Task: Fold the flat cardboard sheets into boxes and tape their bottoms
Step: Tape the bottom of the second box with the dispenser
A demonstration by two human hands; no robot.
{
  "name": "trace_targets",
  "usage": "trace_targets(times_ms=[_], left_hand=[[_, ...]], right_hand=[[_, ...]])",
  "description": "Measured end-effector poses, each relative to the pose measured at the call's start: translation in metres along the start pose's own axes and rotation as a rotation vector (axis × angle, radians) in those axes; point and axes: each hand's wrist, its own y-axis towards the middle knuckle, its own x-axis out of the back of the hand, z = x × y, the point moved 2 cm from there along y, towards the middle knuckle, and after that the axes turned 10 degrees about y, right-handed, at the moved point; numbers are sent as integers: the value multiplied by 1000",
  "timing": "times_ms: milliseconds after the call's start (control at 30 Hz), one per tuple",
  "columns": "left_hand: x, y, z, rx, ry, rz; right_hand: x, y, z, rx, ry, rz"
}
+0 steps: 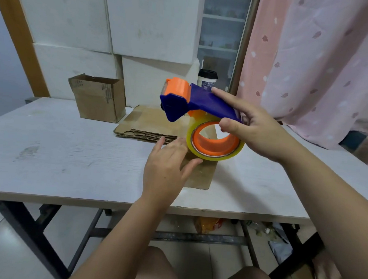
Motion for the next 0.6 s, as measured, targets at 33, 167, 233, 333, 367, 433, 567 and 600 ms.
trace_targets(times_ms=[33,167,233,333,367,433,567,600], left_hand=[[0,0,0,-5,8,-4],[1,1,-2,-17,16,-29],[2,1,-2,-23,15,-34],[1,0,-1,-26,24,-46],[1,0,-1,-25,26,-49],[1,0,-2,-20,32,-55],[0,0,-3,-12,76,-59],[0,0,-3,-20,90,-62]], right_hand=[[2,2,1,3,-53,18],[8,10,9,28,-235,65],[8,14,14,36,-284,86],[0,14,15,57,-320,118],[-3,13,15,64,-327,124],[-7,12,15,87,-341,118],[-1,17,13,129,-370,105],[2,19,11,124,-368,107]])
